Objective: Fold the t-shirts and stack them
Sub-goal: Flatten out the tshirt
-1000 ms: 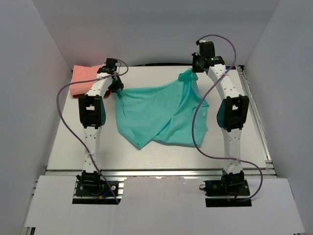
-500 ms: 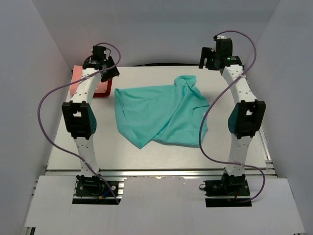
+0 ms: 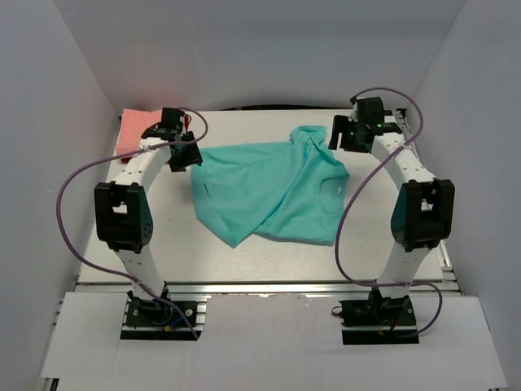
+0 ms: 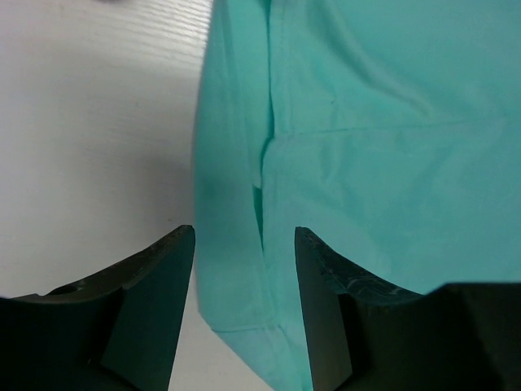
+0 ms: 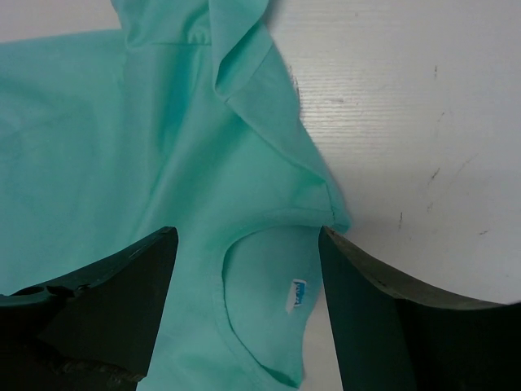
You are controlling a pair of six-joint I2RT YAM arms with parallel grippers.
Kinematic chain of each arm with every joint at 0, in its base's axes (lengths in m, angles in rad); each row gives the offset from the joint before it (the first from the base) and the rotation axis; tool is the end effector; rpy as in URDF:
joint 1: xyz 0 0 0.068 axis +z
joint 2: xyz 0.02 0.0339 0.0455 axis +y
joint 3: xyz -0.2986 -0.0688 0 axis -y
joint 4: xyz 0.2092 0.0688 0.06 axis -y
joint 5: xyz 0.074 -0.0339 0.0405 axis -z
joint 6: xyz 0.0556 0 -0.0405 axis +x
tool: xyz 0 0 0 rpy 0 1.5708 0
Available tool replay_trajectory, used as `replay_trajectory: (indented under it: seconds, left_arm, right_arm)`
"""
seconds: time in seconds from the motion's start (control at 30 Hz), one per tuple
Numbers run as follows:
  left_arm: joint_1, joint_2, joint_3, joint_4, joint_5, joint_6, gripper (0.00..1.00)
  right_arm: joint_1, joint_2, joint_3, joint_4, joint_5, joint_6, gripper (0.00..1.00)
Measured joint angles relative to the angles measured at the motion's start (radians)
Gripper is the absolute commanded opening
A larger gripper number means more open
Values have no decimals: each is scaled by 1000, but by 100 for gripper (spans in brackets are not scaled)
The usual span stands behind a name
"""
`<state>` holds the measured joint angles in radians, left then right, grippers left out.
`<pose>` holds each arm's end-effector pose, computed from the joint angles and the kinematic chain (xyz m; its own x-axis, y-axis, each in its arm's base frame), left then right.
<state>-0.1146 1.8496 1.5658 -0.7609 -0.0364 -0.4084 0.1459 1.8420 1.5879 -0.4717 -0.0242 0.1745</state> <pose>0.3826 -0.0420 0.2875 -0.8266 -0.3044 -0.4734 -0.2530 0.9523 -0.1705 0.4099 0.0616 0.3207 -0.6751 0.0762 -0.7338 -0.0468 0.9882 0.1457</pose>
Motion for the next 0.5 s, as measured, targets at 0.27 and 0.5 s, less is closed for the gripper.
replay_trajectory:
  seconds: [0.27,0.5]
  left_arm:
    - [-47,24,-27,82,-8,-15,59]
    - [-67,152,-8,142,-31,-39,50]
  right_arm:
    - [0,0,-53,47,-17,2,72]
    - [0,21,-53,74,-17,1,71]
